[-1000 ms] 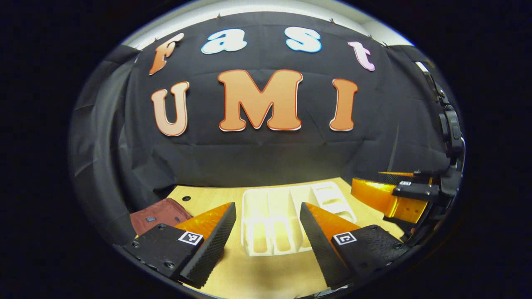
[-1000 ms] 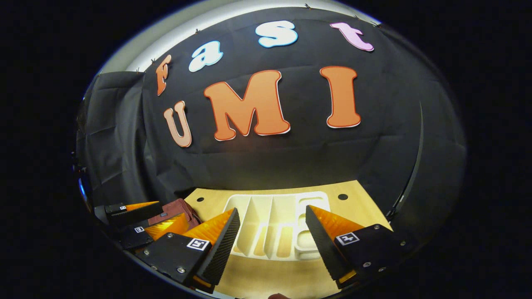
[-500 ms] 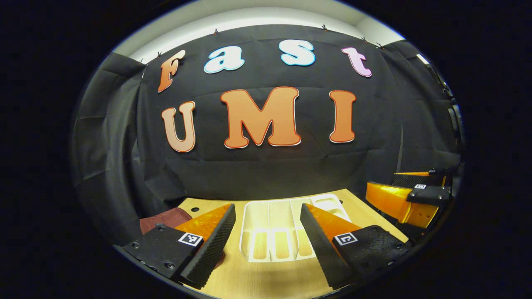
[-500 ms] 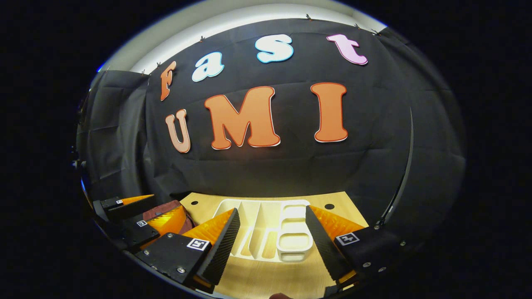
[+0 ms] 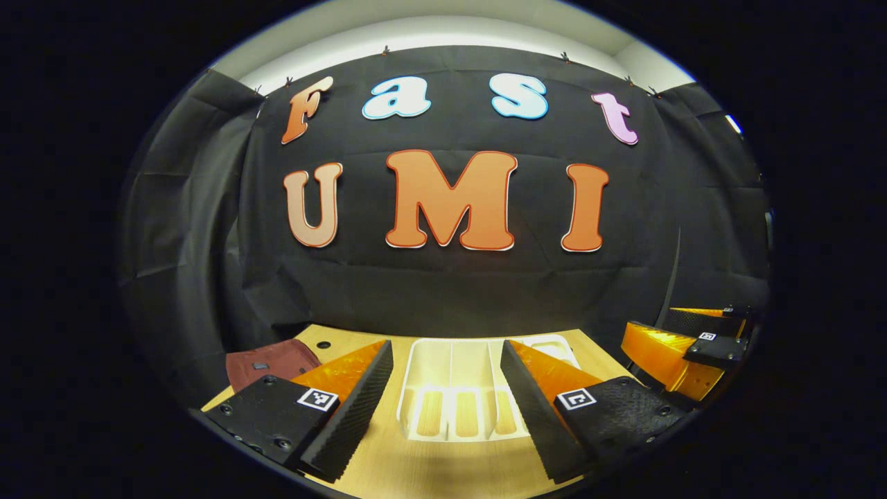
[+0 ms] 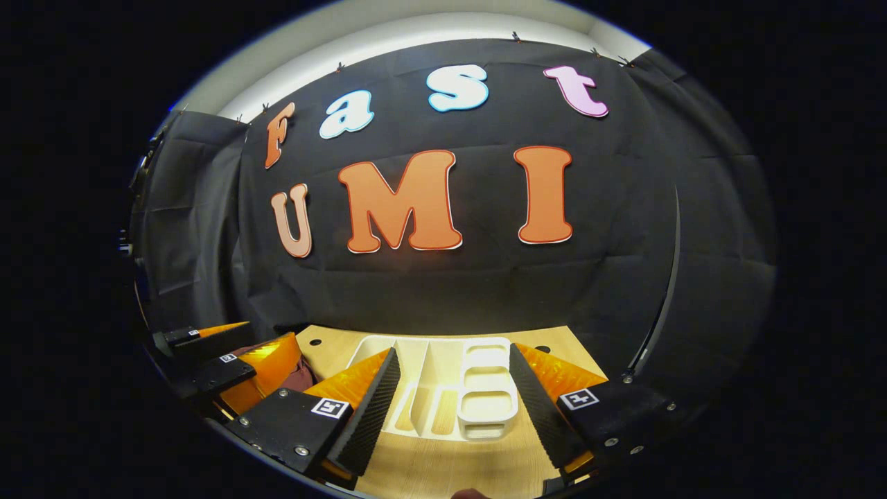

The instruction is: Open the schoolbag, grab two books from the bookshelf and put them into the schoolbag.

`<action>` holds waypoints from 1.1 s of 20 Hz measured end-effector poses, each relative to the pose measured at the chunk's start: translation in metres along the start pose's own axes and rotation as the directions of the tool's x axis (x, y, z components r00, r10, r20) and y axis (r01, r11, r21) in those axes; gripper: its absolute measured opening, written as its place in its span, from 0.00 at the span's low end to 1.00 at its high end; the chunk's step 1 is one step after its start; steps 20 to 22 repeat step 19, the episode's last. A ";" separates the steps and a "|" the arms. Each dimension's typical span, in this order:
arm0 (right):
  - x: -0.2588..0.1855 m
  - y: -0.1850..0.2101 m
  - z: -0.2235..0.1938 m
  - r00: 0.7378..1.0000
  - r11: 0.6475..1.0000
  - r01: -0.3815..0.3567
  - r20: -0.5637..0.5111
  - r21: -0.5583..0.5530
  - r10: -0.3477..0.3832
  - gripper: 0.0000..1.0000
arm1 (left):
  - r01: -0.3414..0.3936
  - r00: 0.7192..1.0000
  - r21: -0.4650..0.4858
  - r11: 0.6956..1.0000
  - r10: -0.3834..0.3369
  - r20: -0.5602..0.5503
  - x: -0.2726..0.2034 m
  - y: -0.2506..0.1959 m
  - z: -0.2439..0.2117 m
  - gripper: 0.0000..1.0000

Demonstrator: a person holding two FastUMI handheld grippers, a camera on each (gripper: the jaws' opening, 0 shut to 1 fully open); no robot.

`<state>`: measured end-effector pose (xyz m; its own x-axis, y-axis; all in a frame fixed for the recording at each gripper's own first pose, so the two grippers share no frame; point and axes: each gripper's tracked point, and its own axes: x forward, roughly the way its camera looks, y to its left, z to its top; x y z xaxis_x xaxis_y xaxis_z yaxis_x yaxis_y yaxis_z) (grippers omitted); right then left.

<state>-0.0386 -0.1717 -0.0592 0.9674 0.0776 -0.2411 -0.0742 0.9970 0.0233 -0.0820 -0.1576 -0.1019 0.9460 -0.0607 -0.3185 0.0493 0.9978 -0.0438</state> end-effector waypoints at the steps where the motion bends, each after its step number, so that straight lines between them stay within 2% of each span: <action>1: -0.001 0.002 -0.001 1.000 1.000 -0.001 -0.001 0.001 0.001 0.94 | 0.000 1.000 0.003 1.000 0.000 0.007 -0.002 0.001 0.002 0.99; 5: 0.004 0.010 -0.001 1.000 1.000 0.000 0.008 -0.013 0.000 0.94 | -0.034 0.999 0.058 0.998 0.034 0.010 -0.003 0.013 -0.002 0.98; 13: 0.005 0.028 -0.010 1.000 0.999 -0.024 -0.009 -0.045 0.023 0.94 | -0.052 0.999 0.041 0.998 0.052 -0.008 -0.005 0.027 -0.005 0.99; 22: 0.010 0.027 -0.014 1.000 0.999 -0.015 -0.019 -0.036 0.014 0.94 | -0.055 0.998 0.041 0.998 0.056 -0.015 -0.003 0.029 -0.007 0.99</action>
